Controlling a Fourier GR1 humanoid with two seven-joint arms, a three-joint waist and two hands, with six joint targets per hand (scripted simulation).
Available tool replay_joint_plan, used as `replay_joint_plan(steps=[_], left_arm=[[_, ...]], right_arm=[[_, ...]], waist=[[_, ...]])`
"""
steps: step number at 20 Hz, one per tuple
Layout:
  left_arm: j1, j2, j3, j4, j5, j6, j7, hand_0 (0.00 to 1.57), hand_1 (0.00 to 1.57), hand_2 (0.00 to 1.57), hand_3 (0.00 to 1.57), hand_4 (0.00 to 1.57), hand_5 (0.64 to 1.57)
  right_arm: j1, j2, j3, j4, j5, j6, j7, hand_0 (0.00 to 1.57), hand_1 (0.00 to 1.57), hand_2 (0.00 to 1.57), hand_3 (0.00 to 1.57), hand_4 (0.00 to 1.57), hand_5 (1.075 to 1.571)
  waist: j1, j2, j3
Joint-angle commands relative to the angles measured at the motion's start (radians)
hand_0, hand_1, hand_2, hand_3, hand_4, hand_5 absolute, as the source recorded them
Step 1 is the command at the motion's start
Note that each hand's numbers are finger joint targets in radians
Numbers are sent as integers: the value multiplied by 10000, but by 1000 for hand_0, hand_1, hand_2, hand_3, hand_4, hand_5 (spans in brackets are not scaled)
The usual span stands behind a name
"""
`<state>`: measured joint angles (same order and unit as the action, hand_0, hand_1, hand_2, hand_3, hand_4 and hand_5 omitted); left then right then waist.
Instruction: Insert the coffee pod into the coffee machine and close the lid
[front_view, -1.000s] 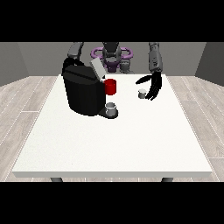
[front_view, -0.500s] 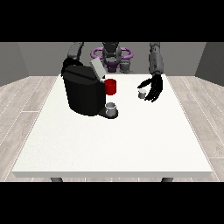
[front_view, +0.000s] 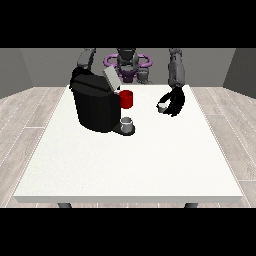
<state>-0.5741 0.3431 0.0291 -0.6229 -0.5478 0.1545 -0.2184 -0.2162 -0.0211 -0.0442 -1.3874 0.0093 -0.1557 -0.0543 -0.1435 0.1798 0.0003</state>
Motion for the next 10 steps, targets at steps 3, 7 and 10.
replay_joint_plan(steps=[3,7,10], left_arm=[[154,81,-394,514,-896,664,-230,899,899,1011,776,309,1571],[-451,329,4,1031,-850,526,-367,1174,1174,1286,1183,412,1571],[-778,206,-139,751,-862,48,-606,1317,1317,1430,1407,548,1571]], right_arm=[[-282,60,-132,-103,-195,-176,87,0,0,0,0,535,1571],[115,-31,301,-477,-86,174,377,0,0,0,0,414,1571],[-302,69,64,-229,-120,-208,599,0,0,0,0,430,1571]], waist=[[58,70,-5],[-367,125,-8],[-114,-94,-6]])
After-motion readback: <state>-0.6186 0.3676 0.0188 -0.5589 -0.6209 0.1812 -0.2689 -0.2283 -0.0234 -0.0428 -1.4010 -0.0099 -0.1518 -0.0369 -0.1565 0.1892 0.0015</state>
